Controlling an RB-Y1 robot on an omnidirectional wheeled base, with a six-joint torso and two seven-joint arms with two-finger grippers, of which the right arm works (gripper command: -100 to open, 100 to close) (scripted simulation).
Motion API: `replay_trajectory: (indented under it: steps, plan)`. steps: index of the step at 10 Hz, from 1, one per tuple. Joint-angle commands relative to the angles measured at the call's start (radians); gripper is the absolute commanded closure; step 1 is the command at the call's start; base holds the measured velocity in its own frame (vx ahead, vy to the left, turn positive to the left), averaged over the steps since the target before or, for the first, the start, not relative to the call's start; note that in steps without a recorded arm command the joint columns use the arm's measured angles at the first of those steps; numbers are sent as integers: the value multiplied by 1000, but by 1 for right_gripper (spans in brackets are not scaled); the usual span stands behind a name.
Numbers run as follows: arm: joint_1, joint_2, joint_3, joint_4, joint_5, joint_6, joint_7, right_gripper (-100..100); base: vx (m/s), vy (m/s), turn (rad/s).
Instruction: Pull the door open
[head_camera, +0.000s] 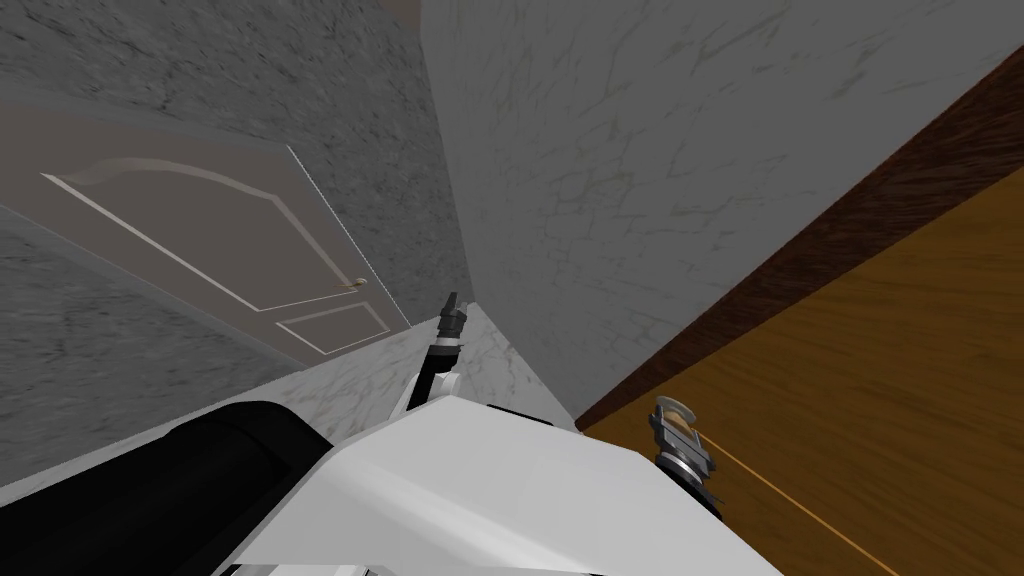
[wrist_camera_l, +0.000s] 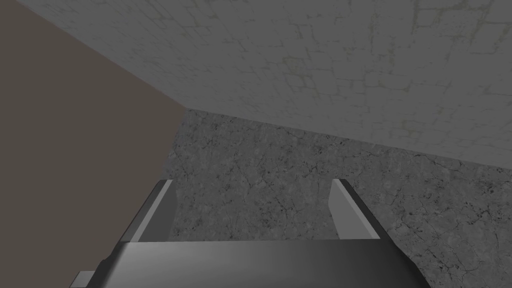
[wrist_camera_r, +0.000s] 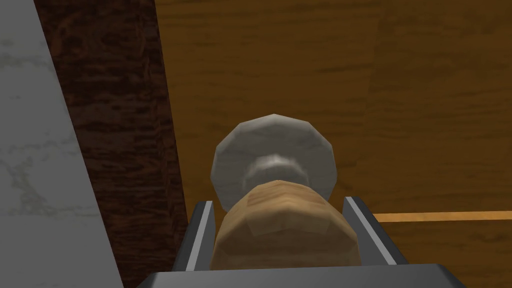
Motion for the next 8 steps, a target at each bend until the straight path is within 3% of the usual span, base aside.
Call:
replay_trajectory:
  steps: [1,8]
  plan:
    - [5,-6,16,-9,9,0,-10,100,-141,-9,54]
    - [31,-40,103,-57,59,3,-66,100,-230,48,60]
